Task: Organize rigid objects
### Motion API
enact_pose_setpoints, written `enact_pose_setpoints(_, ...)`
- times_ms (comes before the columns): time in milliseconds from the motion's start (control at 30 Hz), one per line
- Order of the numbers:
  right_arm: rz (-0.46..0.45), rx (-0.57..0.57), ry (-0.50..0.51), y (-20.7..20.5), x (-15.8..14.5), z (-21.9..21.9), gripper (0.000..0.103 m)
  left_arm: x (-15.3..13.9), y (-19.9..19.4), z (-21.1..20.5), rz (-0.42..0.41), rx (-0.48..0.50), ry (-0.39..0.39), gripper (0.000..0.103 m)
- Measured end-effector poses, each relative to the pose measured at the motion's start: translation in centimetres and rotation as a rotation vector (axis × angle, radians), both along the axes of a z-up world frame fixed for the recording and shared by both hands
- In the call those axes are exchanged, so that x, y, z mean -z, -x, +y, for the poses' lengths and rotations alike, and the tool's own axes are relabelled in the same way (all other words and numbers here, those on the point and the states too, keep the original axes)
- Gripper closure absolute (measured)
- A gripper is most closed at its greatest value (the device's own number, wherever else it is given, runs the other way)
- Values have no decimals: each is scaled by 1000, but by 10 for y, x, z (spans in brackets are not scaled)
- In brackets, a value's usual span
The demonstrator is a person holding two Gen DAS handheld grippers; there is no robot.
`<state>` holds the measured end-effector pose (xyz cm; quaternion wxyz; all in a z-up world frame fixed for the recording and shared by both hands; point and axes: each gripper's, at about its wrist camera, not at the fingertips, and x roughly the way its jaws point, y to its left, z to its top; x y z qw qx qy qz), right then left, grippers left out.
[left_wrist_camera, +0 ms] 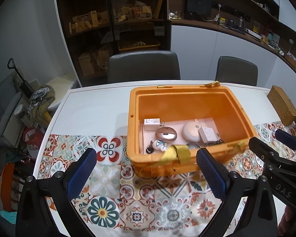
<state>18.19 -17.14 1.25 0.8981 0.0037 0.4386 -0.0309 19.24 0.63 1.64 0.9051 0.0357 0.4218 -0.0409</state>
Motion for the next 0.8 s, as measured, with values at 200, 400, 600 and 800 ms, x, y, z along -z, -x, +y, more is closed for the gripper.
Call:
enact_pose_setpoints(200, -39, 10, 25, 37, -12, 0, 26, -6, 26, -2, -15, 18, -5, 0)
enact_pose_setpoints(400, -67, 21, 26, 66, -21, -4, 22, -5, 49, -3, -8, 26, 5, 0)
enact_pose_setpoints(600, -65, 34, 26, 92, -20, -8, 22, -3, 73, -6, -15, 27, -16, 0)
enact_pose_setpoints(800, -49, 38, 7, 114, -16, -10, 22, 0, 93, -4, -12, 23, -12, 0)
